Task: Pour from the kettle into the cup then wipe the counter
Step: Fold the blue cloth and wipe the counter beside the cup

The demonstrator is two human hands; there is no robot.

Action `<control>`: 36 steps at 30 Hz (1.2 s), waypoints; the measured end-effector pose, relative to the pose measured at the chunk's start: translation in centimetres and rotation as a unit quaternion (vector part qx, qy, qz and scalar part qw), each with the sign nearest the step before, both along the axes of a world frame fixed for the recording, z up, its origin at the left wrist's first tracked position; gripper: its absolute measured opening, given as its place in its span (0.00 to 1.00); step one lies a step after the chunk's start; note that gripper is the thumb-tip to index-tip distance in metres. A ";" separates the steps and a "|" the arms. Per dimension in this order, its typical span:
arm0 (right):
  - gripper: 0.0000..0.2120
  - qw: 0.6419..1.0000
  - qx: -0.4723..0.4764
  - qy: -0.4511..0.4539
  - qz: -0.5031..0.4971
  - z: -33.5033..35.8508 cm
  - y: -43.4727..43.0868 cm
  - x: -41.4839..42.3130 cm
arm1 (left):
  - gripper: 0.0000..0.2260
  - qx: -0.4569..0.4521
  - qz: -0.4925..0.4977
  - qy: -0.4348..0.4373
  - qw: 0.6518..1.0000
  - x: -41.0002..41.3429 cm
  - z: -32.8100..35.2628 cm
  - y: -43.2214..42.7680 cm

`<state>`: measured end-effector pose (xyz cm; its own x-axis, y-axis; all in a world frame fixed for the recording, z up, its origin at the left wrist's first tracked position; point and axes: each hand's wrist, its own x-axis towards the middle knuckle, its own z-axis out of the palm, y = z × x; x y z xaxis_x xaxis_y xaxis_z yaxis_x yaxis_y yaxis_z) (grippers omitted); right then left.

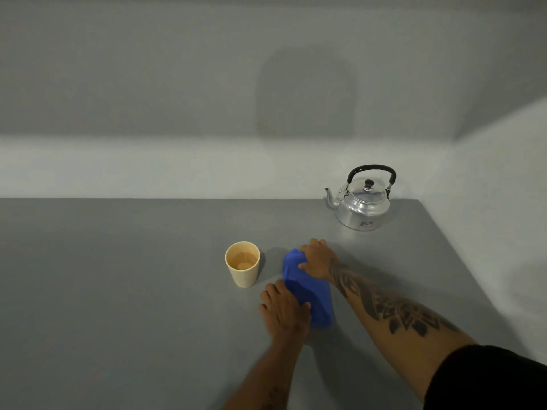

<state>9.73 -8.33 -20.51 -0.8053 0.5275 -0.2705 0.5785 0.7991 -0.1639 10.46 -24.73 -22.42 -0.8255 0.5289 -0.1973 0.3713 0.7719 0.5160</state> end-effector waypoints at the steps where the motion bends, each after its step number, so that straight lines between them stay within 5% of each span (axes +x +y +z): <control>1: 0.21 1.000 -0.007 0.008 -0.006 -0.1 0.1 0.0 | 0.25 0.003 0.000 0.000 1.000 0.0 -0.1 -0.2; 7: 0.07 0.997 -0.059 0.053 -0.011 1.8 0.1 0.6 | 0.27 0.024 -0.004 -0.014 1.000 -0.3 -0.3 -1.2; 13: 0.13 0.990 -0.116 0.071 0.029 7.6 -1.3 0.7 | 0.28 0.019 -0.017 -0.019 0.999 -1.1 0.1 -2.0; 17: 0.11 0.987 -0.131 0.044 0.086 11.5 -2.9 1.3 | 0.18 0.051 -0.034 -0.069 0.996 -1.7 0.6 -2.6; 21: 0.11 0.984 -0.141 0.053 0.098 15.0 -4.7 1.4 | 0.16 0.150 -0.058 -0.232 0.959 -2.4 1.9 -3.8; 24: 0.11 0.980 -0.155 0.064 0.110 17.3 -6.7 0.2 | 0.15 0.285 -0.021 -0.337 0.897 -3.1 2.8 -7.1; 29: 0.13 0.969 -0.167 0.089 0.161 19.0 -12.1 -4.3 | 0.25 0.363 0.072 -0.364 0.855 -6.2 3.2 -13.3; 36: 0.13 0.960 -0.155 0.099 0.210 15.8 -20.7 -11.5 | 0.21 0.319 0.153 -0.334 0.874 -10.3 4.0 -22.5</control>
<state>-1.78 -29.07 -4.75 -0.9812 0.0633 -0.1822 0.1487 0.8502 -0.5050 0.20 -47.20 -18.43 -0.7608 0.4821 -0.4345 -0.3497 0.2595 0.9002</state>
